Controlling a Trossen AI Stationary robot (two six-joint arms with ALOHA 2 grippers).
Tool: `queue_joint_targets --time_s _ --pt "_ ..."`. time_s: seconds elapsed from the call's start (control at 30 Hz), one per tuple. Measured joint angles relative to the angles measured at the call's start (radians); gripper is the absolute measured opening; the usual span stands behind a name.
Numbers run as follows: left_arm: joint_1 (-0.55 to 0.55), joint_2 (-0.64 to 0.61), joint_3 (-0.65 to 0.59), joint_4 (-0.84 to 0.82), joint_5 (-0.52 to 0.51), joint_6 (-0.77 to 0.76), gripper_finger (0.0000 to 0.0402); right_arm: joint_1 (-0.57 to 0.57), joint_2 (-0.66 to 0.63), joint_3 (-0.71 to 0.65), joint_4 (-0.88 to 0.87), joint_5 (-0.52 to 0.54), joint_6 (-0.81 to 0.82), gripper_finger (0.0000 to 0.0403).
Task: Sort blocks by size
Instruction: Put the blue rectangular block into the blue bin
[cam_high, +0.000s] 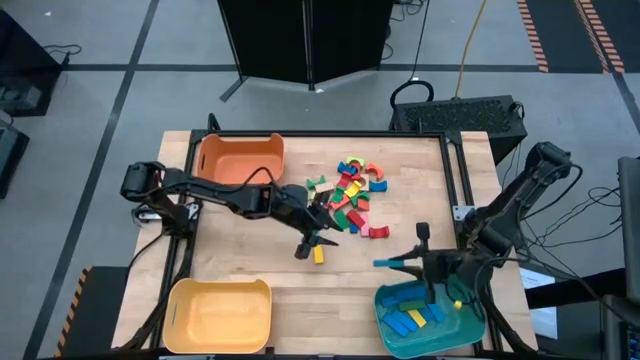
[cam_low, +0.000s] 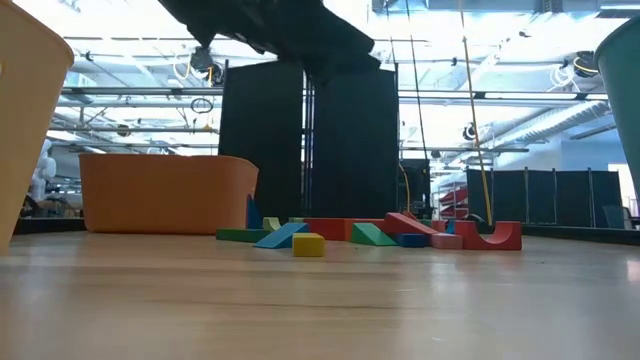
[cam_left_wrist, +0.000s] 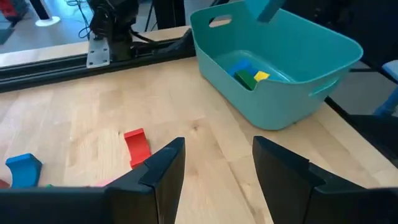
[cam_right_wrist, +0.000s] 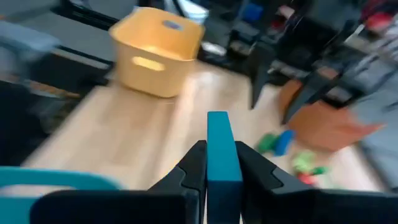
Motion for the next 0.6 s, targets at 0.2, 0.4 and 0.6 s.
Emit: queue_joint_targets --time_s 0.2,0.4,0.6 --pt "-0.018 0.002 -0.079 0.051 -0.067 -0.033 0.0189 0.039 -0.025 0.000 -0.092 -0.115 0.247 0.0046" --pt "-0.018 0.003 -0.178 0.138 -0.183 -0.077 0.0189 0.077 -0.016 0.000 -0.169 -0.206 0.507 0.0047" --pt "-0.020 0.002 -0.194 0.122 -0.275 -0.063 0.0189 0.116 0.006 0.000 -0.181 -0.270 0.681 0.0047"
